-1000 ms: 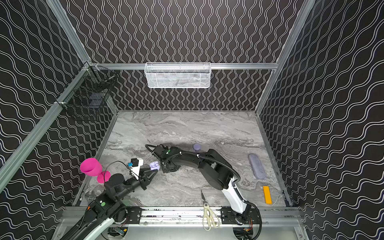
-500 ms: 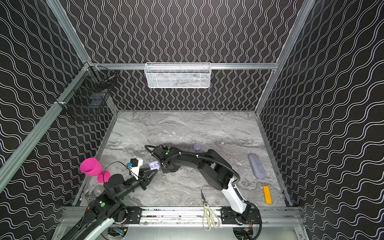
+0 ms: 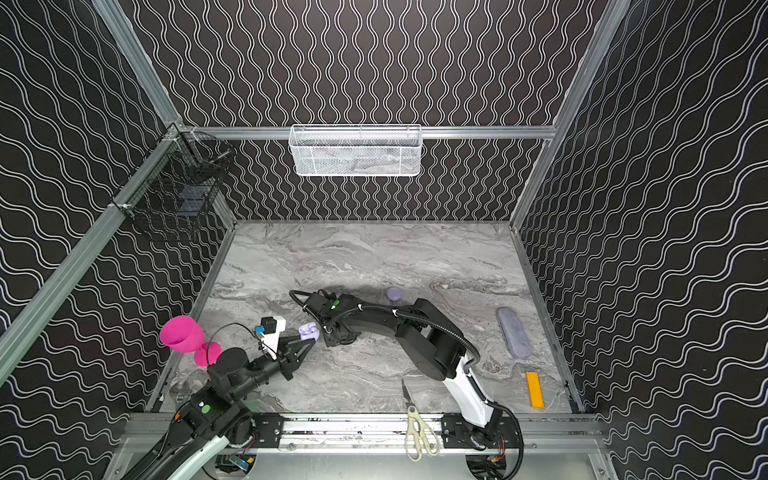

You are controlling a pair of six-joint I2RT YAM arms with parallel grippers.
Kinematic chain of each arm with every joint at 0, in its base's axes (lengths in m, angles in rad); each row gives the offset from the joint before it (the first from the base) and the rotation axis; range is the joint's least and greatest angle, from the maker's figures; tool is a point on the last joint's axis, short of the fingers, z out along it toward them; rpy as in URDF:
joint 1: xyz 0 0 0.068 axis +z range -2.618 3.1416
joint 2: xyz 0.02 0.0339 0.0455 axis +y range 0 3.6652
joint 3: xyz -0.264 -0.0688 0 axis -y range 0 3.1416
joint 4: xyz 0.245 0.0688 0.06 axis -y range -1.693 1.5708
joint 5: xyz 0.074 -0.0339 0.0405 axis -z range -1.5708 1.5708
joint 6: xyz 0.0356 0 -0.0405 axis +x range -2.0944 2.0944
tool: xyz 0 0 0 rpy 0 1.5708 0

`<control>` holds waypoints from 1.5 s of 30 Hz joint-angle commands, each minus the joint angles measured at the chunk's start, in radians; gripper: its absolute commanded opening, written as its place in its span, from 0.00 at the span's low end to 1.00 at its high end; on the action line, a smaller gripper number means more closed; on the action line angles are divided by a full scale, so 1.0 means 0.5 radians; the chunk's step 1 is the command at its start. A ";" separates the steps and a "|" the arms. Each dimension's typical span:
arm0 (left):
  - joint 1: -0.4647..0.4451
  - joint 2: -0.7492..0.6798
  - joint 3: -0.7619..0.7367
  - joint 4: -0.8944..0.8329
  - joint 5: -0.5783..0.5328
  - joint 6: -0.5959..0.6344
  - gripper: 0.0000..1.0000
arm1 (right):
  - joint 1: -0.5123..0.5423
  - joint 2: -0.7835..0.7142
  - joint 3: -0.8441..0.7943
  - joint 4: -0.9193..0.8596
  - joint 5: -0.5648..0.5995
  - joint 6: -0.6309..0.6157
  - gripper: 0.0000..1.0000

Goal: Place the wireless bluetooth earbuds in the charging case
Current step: 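Lower the right gripper and close it on the earbud, then lift the earbud and carry it toward the case in the left gripper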

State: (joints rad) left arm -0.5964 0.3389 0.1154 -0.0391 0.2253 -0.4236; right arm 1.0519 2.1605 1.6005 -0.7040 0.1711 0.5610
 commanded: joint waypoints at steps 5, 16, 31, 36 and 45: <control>0.002 0.005 -0.001 0.074 0.000 -0.025 0.22 | 0.007 -0.009 -0.025 -0.073 0.021 0.025 0.21; 0.002 0.064 0.011 0.104 0.025 -0.012 0.23 | 0.007 -0.104 -0.098 -0.026 0.077 0.038 0.19; 0.000 0.312 0.054 0.245 0.083 0.022 0.23 | 0.004 -0.321 -0.323 0.108 0.180 0.085 0.19; 0.002 0.511 0.076 0.420 0.117 0.031 0.23 | 0.001 -0.419 -0.425 0.154 0.246 0.116 0.19; 0.002 0.875 0.107 0.759 0.177 0.055 0.23 | 0.001 -0.717 -0.614 0.254 0.306 0.149 0.19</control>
State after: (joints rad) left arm -0.5964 0.7437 0.1589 0.2234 0.2893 -0.4122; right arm 1.0519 1.8336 1.3064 -0.6090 0.2909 0.6140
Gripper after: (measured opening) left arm 0.228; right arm 0.191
